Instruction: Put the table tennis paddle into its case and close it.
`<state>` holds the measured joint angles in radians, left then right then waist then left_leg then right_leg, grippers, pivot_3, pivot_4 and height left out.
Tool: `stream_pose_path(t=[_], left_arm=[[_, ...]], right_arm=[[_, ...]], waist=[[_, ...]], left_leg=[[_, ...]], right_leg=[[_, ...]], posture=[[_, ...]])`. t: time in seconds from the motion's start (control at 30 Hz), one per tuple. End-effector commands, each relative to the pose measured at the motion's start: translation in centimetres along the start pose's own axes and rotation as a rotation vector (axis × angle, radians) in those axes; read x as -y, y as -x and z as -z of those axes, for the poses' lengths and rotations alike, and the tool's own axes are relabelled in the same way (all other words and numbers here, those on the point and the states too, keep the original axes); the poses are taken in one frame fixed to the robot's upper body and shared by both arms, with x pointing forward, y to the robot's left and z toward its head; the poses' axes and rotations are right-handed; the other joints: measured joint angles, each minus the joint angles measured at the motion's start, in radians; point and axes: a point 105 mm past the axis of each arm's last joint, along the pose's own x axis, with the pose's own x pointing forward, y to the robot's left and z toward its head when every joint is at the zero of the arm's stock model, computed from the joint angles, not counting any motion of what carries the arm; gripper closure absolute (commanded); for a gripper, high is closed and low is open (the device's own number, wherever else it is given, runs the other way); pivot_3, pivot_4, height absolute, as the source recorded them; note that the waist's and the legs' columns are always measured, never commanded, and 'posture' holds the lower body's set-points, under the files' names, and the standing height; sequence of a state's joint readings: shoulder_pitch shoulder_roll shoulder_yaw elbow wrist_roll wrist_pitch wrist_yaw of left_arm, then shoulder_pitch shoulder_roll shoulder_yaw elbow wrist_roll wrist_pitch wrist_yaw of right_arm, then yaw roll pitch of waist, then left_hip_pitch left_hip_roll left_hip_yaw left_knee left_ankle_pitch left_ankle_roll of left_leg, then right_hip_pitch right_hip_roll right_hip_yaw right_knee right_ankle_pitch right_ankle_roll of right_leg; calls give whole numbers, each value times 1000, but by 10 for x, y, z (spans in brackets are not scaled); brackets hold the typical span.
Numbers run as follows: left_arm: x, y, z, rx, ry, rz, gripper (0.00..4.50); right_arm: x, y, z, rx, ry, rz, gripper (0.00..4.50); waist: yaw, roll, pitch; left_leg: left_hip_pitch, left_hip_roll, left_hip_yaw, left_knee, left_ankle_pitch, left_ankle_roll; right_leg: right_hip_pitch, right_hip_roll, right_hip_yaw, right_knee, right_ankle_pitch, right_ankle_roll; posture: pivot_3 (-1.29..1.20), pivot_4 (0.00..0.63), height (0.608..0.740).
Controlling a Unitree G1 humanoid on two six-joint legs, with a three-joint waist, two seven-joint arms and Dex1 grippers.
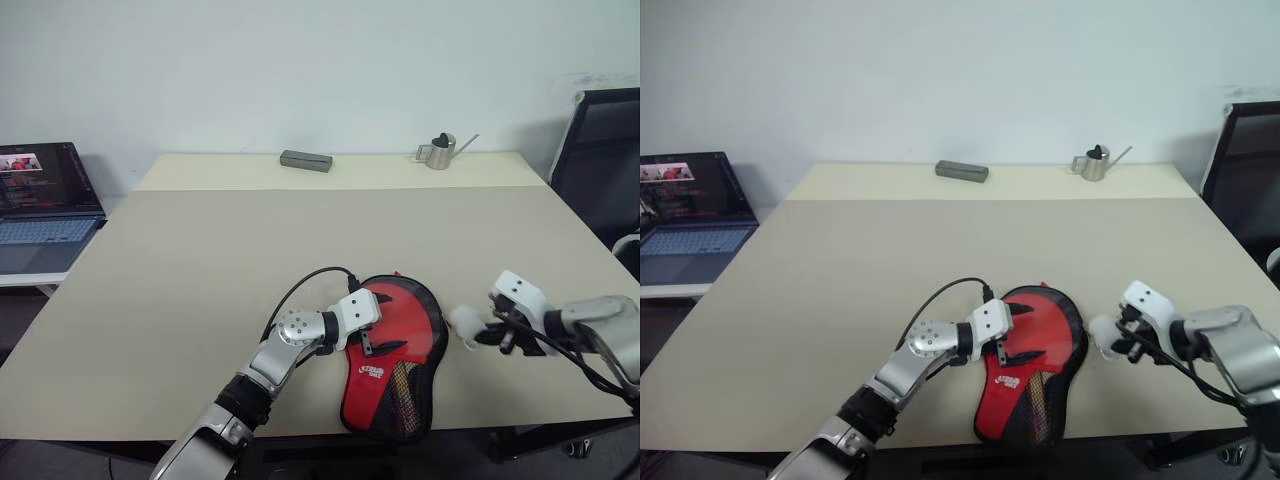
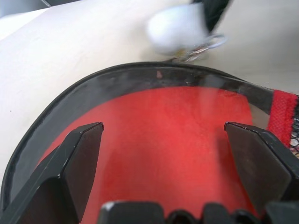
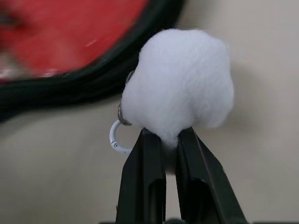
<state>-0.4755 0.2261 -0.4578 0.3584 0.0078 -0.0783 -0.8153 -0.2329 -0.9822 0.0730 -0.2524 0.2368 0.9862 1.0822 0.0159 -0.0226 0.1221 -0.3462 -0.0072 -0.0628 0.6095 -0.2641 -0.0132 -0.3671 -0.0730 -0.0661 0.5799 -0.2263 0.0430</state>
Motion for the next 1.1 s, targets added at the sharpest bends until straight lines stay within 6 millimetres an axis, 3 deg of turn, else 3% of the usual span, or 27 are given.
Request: stream_pose_path(t=[0.03, 0.23, 0.57, 0.73, 0.83, 0.97, 1.1], left_arm=[[8, 7, 45, -172, 56, 0, 0], [7, 2, 43, -171, 46, -3, 0], [13, -6, 39, -157, 35, 13, 0], [17, -10, 37, -145, 35, 29, 0], [19, -11, 34, -134, 35, 45, 0], [16, -9, 33, -129, 34, 39, 0], [16, -8, 35, -133, 34, 33, 0]], right_arm=[[-24, 11, -1, 2, 88, -130, 4494], [-55, 18, 24, -97, 284, -273, 4494], [-95, 27, 47, -158, 426, -416, 4494], [-97, 17, 38, -104, 432, -395, 4494], [-87, 10, 27, -60, 413, -334, 4494], [-89, 18, 13, 0, 318, -393, 4494], [-81, 32, 9, 14, 274, -405, 3302]], waist=[[3, 0, 0], [10, 0, 0], [24, -1, -1], [35, -2, -1], [33, -2, -1], [31, -1, -1], [31, -1, -1]], left_leg=[[0, 0, 0, 0, 0, 0], [-1, 0, 5, 0, -2, -3], [0, -1, 4, 0, -8, -6], [1, -1, 4, 0, -11, -6], [1, 0, 4, 0, -11, -6], [2, 0, 4, 1, -11, -6], [2, 0, 4, 1, -11, -6]], right_leg=[[0, 0, 0, -1, 1, 1], [0, 0, 0, -3, 1, 2], [7, -2, -1, -6, -5, 3], [10, -1, -2, -7, -6, 5], [11, -1, -2, -7, -6, 5], [13, -1, -2, -6, -10, -1], [13, -1, -2, -6, -9, 0]], posture=[[0, 150, 740], [0, 150, 740], [0, 150, 740], [0, 150, 740], [0, 150, 740], [0, 150, 740], [0, 150, 740]])
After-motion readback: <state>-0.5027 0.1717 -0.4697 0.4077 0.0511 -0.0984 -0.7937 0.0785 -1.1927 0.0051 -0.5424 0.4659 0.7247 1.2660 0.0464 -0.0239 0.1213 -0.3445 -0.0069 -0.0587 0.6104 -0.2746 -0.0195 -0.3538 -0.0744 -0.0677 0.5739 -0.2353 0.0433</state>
